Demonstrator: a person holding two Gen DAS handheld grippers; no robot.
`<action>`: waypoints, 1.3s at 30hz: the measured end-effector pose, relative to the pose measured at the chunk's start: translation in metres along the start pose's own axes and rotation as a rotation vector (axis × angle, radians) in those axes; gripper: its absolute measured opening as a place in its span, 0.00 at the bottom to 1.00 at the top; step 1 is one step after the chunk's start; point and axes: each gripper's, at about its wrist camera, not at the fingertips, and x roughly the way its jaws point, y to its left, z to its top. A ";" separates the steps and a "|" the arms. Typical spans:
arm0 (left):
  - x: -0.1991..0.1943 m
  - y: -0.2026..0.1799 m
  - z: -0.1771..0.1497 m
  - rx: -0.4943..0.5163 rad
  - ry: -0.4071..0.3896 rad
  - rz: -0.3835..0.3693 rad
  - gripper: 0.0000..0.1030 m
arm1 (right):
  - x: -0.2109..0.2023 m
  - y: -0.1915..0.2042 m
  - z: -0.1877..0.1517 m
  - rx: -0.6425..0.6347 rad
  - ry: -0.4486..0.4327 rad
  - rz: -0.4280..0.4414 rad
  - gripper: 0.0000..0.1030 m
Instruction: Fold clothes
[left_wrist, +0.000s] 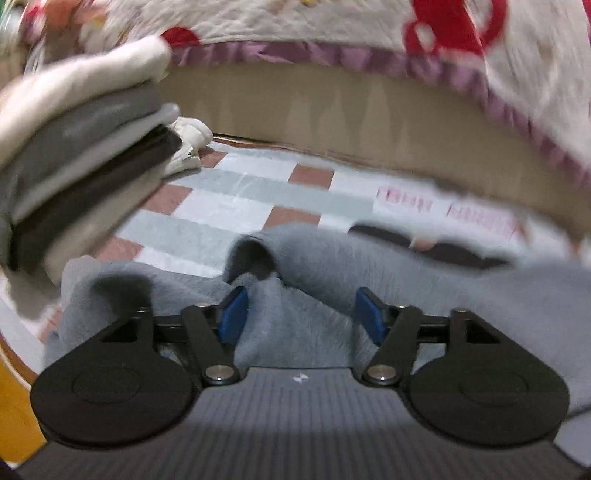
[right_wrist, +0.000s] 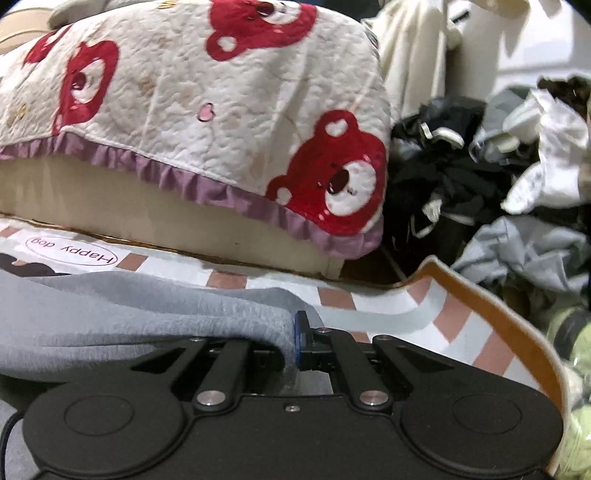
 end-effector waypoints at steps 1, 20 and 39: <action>0.003 -0.006 -0.004 0.025 0.015 0.019 0.67 | 0.003 -0.002 -0.004 0.011 0.014 0.003 0.03; -0.036 0.013 0.036 0.024 -0.309 0.087 0.10 | -0.007 -0.011 0.008 0.132 -0.040 0.098 0.02; -0.057 0.036 0.064 -0.047 -0.476 0.074 0.10 | -0.068 0.011 0.124 -0.009 -0.231 0.139 0.02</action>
